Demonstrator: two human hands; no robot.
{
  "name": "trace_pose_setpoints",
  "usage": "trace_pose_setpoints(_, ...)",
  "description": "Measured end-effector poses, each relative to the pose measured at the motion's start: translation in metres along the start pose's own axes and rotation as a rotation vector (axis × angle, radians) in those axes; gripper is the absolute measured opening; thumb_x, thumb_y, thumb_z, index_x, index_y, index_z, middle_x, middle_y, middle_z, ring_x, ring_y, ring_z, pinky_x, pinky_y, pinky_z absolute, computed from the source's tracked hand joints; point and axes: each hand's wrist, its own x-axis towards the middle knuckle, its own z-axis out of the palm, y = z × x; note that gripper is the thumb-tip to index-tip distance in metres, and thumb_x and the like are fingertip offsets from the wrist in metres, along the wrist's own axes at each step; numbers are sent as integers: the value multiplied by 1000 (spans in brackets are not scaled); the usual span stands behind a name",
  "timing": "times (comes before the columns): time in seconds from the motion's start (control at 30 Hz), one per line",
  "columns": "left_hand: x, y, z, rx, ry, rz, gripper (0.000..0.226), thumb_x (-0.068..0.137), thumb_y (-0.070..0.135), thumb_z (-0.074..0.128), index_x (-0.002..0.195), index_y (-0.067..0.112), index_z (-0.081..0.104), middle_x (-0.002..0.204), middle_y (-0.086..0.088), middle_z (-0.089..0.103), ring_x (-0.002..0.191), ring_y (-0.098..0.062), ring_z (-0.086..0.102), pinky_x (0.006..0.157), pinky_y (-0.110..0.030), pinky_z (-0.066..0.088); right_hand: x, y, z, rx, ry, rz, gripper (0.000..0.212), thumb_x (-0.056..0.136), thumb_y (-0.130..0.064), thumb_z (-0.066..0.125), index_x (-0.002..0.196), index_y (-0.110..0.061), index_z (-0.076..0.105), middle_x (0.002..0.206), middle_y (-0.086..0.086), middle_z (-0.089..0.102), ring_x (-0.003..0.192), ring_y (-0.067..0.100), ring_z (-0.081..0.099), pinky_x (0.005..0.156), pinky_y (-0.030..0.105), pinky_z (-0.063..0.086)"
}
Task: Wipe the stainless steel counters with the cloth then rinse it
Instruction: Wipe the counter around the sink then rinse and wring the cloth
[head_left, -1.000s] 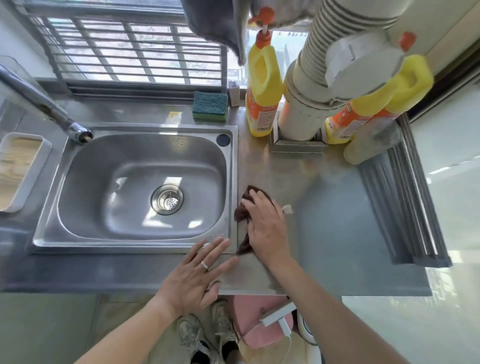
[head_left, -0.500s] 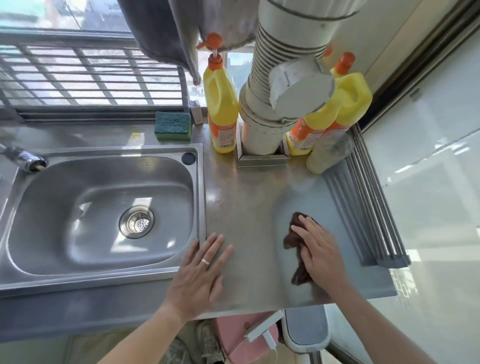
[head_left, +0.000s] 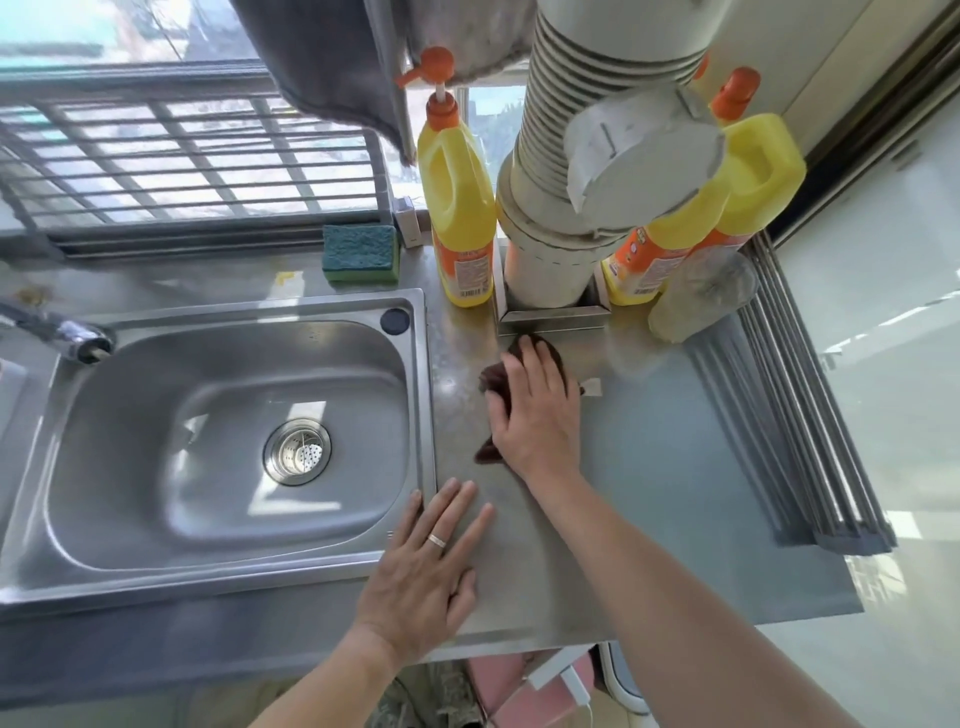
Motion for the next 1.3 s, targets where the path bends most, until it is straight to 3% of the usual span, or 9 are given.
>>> trace_pose_setpoints(0.2,-1,0,0,8,9,25,78,86,34,53,160,21,31,170,-5,20,158,-25,17,122,-56,24,-38,55,-28,51,-111,-211,45,99,-30,56,144,-25,56,163,0,42,153,22,35,123,43,30)
trace_pose_setpoints(0.33,-2,-2,6,15,34,19,79,85,32,54,160,21,32,170,-4,20,158,-25,18,122,-58,26,-78,148,-74,6,-70,10,43,101,-26,49,144,-24,55,162,0,42,153,21,34,123,47,31)
trace_pose_setpoints(0.43,-2,-2,5,14,45,18,78,86,32,53,160,21,32,170,-4,20,158,-25,18,123,-58,25,-87,167,-85,-11,-7,169,41,102,-23,46,142,-21,55,161,1,45,151,25,36,121,51,33)
trace_pose_setpoints(0.6,-2,-2,7,-15,64,14,76,84,32,57,157,20,39,169,-5,25,157,-26,19,124,-56,23,-76,110,-56,-20,87,369,41,100,-14,52,140,-17,56,157,4,50,150,25,39,123,46,29)
trace_pose_setpoints(0.83,-4,-4,4,-93,98,25,65,87,26,54,150,15,49,163,-9,37,155,-26,26,126,-51,22,-108,6,-41,214,-15,101,33,100,-20,49,127,-27,65,147,-9,59,140,15,50,109,35,36)
trace_pose_setpoints(0.93,-21,-9,-2,-237,165,-22,54,89,17,47,141,5,56,152,-12,51,148,-26,37,122,-43,28,-126,-29,-45,368,-94,48,30,102,-26,44,123,-30,65,125,-11,70,115,17,63,98,34,46)
trace_pose_setpoints(1.0,-44,-16,-13,-314,217,-100,53,88,16,49,140,8,53,147,-10,53,142,-27,43,118,-42,34,-125,-52,-56,477,-119,162,23,105,-28,45,118,-32,63,107,-9,71,97,18,65,85,27,45)
trace_pose_setpoints(1.1,-81,-37,-33,-397,336,-284,52,83,8,58,135,15,54,139,-2,54,132,-21,50,114,-34,40,-115,-83,-70,593,-134,479,14,107,-26,51,113,-23,63,92,-1,69,92,32,67,78,35,45)
trace_pose_setpoints(1.3,-126,-99,-83,-543,478,-694,42,82,-3,59,116,20,63,116,6,59,106,-14,59,87,-20,48,-81,-180,-75,884,-248,614,18,99,-38,60,103,-23,68,95,1,74,99,30,70,89,44,54)
